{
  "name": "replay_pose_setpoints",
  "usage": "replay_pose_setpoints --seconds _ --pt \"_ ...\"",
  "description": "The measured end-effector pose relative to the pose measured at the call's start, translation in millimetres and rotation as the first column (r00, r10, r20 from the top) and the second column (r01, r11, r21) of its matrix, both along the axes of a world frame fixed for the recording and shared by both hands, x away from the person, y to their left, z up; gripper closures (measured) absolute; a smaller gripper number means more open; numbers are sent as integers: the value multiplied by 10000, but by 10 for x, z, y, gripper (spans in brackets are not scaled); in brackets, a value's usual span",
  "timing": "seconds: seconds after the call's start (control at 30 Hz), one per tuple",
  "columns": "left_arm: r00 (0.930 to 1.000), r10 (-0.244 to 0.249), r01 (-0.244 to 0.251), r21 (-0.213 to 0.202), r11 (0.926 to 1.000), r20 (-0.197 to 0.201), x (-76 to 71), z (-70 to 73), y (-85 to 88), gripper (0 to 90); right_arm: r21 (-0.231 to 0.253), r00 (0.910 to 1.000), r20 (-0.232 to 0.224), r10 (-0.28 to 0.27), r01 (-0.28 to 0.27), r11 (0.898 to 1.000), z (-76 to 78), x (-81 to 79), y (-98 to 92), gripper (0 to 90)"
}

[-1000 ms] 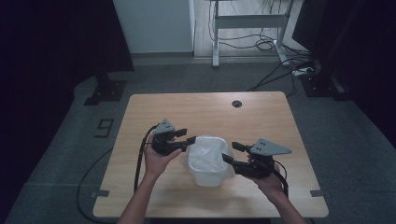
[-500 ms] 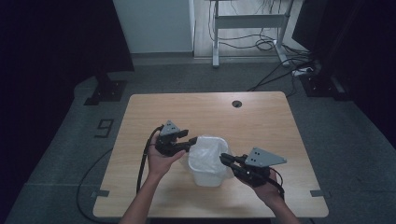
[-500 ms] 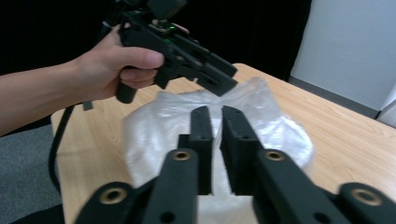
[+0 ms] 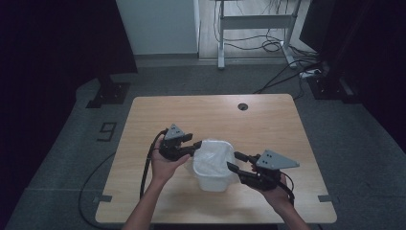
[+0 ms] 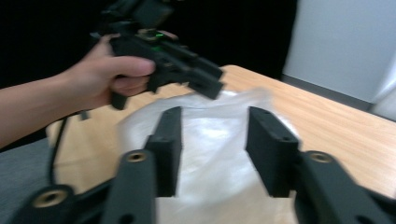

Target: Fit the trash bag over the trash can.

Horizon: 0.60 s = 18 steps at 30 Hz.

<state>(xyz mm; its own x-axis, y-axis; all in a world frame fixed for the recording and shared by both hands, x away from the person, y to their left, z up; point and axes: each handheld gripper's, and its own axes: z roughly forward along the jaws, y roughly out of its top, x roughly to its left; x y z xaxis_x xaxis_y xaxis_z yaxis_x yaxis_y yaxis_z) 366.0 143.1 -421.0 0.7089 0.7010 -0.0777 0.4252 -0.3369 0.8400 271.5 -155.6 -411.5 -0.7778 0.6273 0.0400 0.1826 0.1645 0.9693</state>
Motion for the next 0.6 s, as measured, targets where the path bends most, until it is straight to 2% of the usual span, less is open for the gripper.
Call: replay_pose_setpoints --seconds 0.17,0.33,0.4,0.5,0.53,0.6 --pt "10000 -14 14 -15 10000 -21 1 -2 0 486 -366 9985 -439 -342 326 9988 34 186 49 501" --pt "10000 -29 29 -42 10000 5 -1 -4 7 486 -563 9926 -1076 -568 509 9971 -29 308 58 552" --pt "10000 -27 27 -91 10000 -22 0 -8 11 486 -609 9902 -1251 -626 553 9966 -50 320 51 672" --pt "10000 -2 3 -96 10000 3 -6 -11 10 487 -862 9908 -1154 -706 608 9944 -61 309 49 852" --pt "10000 3 -3 -83 10000 17 -9 -12 9 487 -891 9913 -1113 -707 609 9942 -59 303 48 888" --pt "10000 18 -18 -80 10000 20 -12 -13 8 488 -840 9929 -1010 -631 547 9950 -51 285 47 891"
